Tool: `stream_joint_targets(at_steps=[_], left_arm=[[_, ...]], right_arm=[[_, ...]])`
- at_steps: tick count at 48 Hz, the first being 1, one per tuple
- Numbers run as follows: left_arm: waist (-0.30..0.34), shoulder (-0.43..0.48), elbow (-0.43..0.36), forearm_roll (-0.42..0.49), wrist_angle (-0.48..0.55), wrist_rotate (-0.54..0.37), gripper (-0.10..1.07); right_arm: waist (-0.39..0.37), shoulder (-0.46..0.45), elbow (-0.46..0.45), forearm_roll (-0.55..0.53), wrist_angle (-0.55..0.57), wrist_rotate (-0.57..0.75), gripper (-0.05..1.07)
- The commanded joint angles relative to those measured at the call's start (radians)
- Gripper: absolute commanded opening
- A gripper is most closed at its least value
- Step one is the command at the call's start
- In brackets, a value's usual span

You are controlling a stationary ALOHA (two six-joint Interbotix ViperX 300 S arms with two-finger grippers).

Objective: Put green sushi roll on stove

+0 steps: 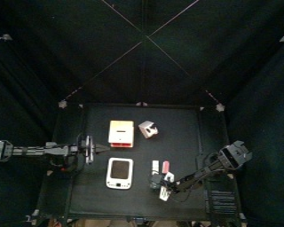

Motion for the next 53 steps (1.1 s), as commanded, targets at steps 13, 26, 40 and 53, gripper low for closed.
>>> stream_joint_targets(at_steps=[13, 26, 40, 53], left_arm=[[0.006, 0.005, -0.012, 0.002, -0.005, 0.002, -0.01], [0.012, 0.005, -0.011, -0.002, -0.005, 0.002, -0.01], [0.018, 0.005, -0.011, -0.002, -0.006, 0.002, -0.01], [0.020, 0.005, -0.011, 0.000, -0.005, 0.002, -0.01]], right_arm=[[-0.086, -0.038, -0.123, 0.032, 0.003, 0.000, 0.67], [-0.192, 0.061, -0.285, 0.034, -0.003, 0.002, 0.67], [-0.270, 0.236, -0.515, -0.015, 0.014, -0.002, 0.67], [-0.299, 0.348, -0.637, -0.083, 0.078, -0.002, 0.67]])
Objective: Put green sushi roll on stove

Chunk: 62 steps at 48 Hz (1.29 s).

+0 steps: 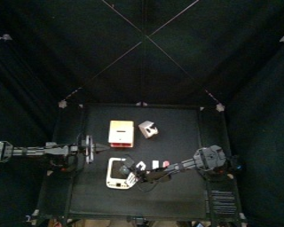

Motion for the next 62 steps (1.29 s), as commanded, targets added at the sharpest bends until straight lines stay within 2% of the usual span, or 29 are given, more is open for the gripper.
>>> stream_joint_targets(at_steps=[1, 22, 41, 62], left_arm=[[0.005, 0.005, -0.012, -0.002, -0.005, 0.002, -0.01], [0.005, 0.005, -0.012, -0.002, -0.006, 0.002, -0.01], [0.005, 0.005, -0.012, -0.002, -0.009, 0.000, -0.01], [0.005, 0.005, -0.012, -0.002, -0.009, 0.002, -0.01]], right_arm=[[-0.014, 0.005, -0.064, -0.018, 0.028, 0.000, 0.67], [-0.011, 0.095, -0.181, -0.055, 0.176, -0.003, 0.69], [-0.009, 0.117, -0.218, -0.058, 0.195, -0.002, 0.94], [-0.009, 0.118, -0.241, -0.052, 0.249, -0.003, 0.95]])
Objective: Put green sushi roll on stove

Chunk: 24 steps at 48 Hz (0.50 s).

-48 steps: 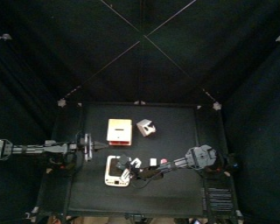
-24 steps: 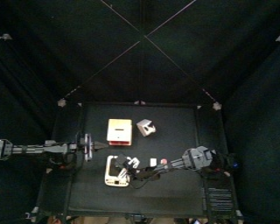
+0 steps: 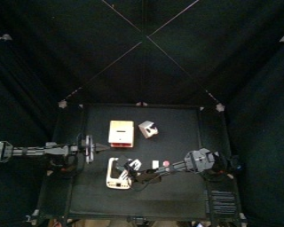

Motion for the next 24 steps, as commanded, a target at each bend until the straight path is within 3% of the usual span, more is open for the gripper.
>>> stream_joint_targets(at_steps=[1, 24], left_arm=[[0.002, 0.005, -0.012, -0.002, -0.009, 0.000, -0.01], [0.002, 0.005, -0.014, -0.002, -0.020, 0.000, -0.01]], right_arm=[[0.000, -0.028, -0.026, 0.005, 0.002, -0.002, 0.95], [0.000, -0.026, -0.026, 0.014, 0.002, -0.002, 0.95]])
